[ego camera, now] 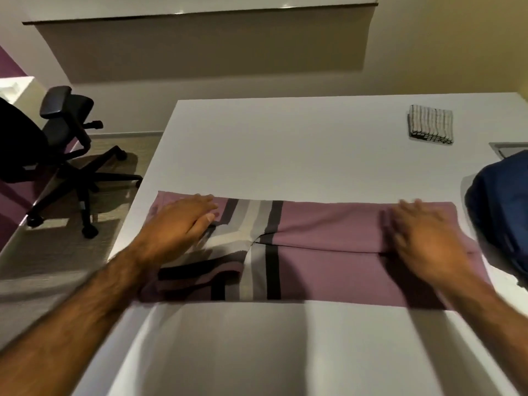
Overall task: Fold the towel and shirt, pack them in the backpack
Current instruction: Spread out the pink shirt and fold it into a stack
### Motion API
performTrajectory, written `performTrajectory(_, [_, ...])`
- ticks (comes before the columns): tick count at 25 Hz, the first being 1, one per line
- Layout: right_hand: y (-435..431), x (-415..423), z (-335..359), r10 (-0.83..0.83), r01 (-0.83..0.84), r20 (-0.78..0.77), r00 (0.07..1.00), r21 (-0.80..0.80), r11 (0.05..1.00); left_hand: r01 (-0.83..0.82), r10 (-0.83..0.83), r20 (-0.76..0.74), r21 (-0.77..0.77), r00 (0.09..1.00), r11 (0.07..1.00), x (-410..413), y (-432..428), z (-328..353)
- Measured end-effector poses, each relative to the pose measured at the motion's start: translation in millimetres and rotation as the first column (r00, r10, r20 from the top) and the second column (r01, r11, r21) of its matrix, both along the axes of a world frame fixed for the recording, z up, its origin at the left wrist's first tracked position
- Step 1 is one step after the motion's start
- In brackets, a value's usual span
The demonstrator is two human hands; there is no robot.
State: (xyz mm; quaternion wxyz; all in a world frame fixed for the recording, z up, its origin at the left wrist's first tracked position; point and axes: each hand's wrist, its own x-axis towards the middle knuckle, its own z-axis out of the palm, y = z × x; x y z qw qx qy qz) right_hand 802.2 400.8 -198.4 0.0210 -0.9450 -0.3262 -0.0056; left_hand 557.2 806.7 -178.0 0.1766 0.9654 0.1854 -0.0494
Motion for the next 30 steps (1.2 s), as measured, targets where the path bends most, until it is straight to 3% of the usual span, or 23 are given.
performTrajectory(2, [59, -35, -5, 0.046, -0.032, -0.147, 0.988, 0.097, 0.995, -0.027, 0.027, -0.006, -0.007, 1.0, 1.0, 31, -11, -24])
performTrajectory(6, [96, -42, -42, 0.014, 0.012, -0.311, 0.95, 0.084, 0.996, -0.152, 0.16, -0.084, 0.09, 0.984, 0.984, 28, 7, -80])
performTrajectory(10, [29, -4, -62, -0.035, 0.032, -0.178, 0.983, -0.024, 0.999, -0.193, 0.202, -0.04, 0.157, 0.979, 0.969, 17, 25, -96])
performTrajectory(14, [-27, 44, -51, -0.313, 0.312, -0.183, 0.932, -0.035, 0.949, -0.225, 0.234, -0.031, 0.178, 0.972, 0.958, 11, 37, -86])
performTrajectory(16, [-16, 39, -51, -0.34, 0.345, -0.151, 0.928, 0.005, 0.939, -0.225, 0.236, -0.033, 0.191, 0.971, 0.955, 11, 36, -84])
performTrajectory(19, [11, 8, -65, -0.241, 0.243, -0.132, 0.961, 0.0, 0.97, -0.228, 0.241, -0.049, 0.182, 0.969, 0.956, 16, 31, -79])
performTrajectory(22, [48, -12, -55, -0.38, 0.402, -0.157, 0.912, 0.147, 0.904, -0.238, 0.255, -0.057, 0.212, 0.965, 0.948, 13, 33, -80])
performTrajectory(23, [68, -24, -48, -0.322, 0.348, -0.143, 0.936, 0.233, 0.908, -0.244, 0.263, -0.058, 0.223, 0.963, 0.944, 13, 34, -81])
performTrajectory(25, [117, -62, -42, 0.042, -0.025, -0.042, 0.998, 0.344, 0.938, -0.25, 0.268, -0.055, 0.224, 0.962, 0.942, 12, 35, -82])
performTrajectory(27, [160, -104, -43, 0.489, -0.484, 0.054, 0.87, 0.278, 0.83, -0.246, 0.259, -0.027, 0.22, 0.966, 0.944, 8, 36, -86])
performTrajectory(28, [175, -119, -44, 0.619, -0.615, 0.067, 0.783, 0.234, 0.753, -0.239, 0.248, -0.014, 0.227, 0.969, 0.944, 8, 36, -89])
performTrajectory(30, [190, -134, -48, 0.723, -0.716, 0.041, 0.689, 0.188, 0.672, -0.222, 0.23, -0.018, 0.198, 0.973, 0.955, 7, 38, -91])
